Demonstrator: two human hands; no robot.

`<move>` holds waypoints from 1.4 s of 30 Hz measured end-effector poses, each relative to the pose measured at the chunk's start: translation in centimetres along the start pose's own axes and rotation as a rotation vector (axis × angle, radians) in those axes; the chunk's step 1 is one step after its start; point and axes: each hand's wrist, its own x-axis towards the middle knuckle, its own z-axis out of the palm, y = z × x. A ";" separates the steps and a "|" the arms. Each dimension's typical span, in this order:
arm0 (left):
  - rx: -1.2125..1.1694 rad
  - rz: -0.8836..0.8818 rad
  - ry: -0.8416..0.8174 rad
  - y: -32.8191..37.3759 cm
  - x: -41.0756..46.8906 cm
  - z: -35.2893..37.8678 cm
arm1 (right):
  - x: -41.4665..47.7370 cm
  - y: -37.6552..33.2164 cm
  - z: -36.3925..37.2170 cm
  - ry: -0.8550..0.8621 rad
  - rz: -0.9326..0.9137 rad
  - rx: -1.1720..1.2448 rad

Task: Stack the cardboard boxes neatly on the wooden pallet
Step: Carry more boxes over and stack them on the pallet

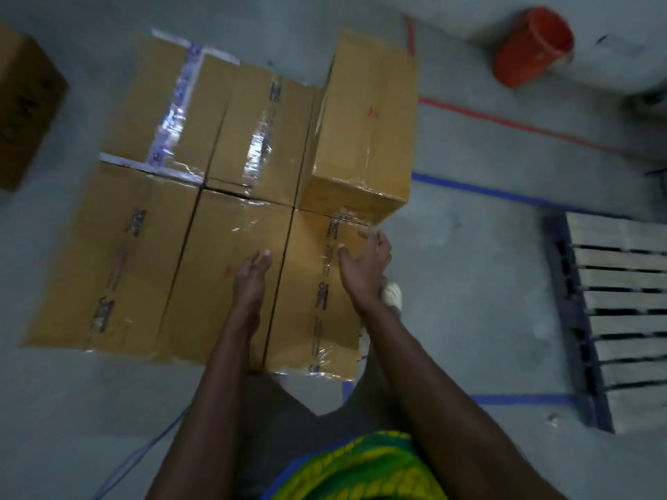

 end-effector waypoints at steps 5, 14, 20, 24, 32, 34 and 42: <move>0.027 0.003 0.019 1.7 -8.6 -6.6 | -10.1 -2.3 1.2 -0.172 -0.008 0.010; 0.205 0.110 -0.089 1.2 -17.6 -10.6 | -19.5 -2.2 -1.3 -0.148 -0.052 0.130; 0.391 0.310 -0.176 -0.5 -22.8 -13.5 | -27.5 1.7 -2.3 -0.067 0.009 0.263; 0.427 0.377 -0.130 -1.4 -26.2 -18.4 | -33.2 3.7 -1.8 -0.083 0.010 0.269; 0.355 0.279 -0.093 -5.1 -30.3 -26.8 | -40.2 1.2 0.3 -0.057 -0.075 0.301; 0.351 0.286 -0.081 -5.1 -30.2 -29.4 | -41.5 -0.2 2.0 -0.076 -0.100 0.314; 0.267 0.313 0.049 -2.0 -28.0 -44.2 | -47.8 -8.4 13.9 -0.184 -0.147 0.252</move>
